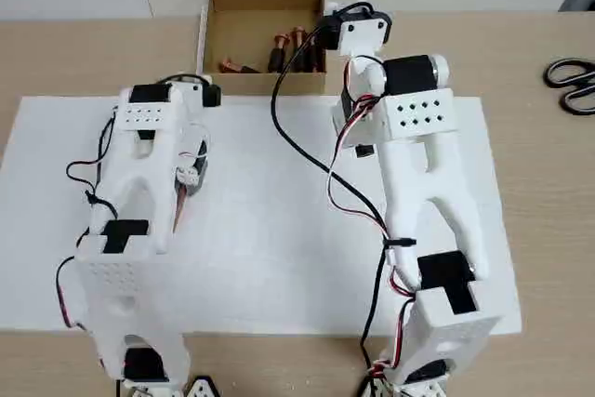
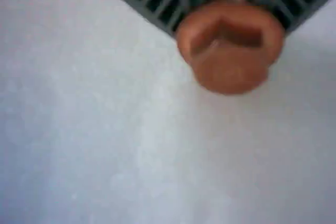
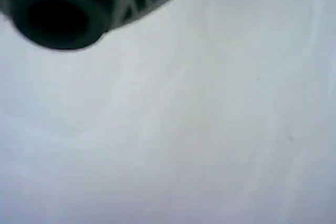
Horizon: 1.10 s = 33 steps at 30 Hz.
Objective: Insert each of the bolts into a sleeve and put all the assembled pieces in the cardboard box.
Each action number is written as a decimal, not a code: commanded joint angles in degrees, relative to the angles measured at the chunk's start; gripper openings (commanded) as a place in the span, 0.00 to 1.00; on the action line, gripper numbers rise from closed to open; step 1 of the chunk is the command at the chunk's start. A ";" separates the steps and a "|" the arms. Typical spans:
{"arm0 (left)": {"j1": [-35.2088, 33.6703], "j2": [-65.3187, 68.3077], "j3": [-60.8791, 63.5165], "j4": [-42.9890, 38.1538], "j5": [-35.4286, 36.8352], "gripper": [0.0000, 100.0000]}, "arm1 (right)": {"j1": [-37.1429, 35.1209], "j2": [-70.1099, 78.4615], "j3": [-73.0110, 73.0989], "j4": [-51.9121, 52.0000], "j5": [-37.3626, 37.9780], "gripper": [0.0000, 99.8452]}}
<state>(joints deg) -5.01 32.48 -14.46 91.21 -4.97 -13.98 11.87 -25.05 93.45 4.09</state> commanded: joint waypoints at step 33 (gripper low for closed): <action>0.53 -0.70 -4.35 5.54 -0.09 0.01 | -0.48 -3.38 -0.44 -0.84 -0.09 0.02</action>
<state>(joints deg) -4.92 33.01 -14.99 93.23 -4.97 -14.07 11.87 -25.05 93.45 4.09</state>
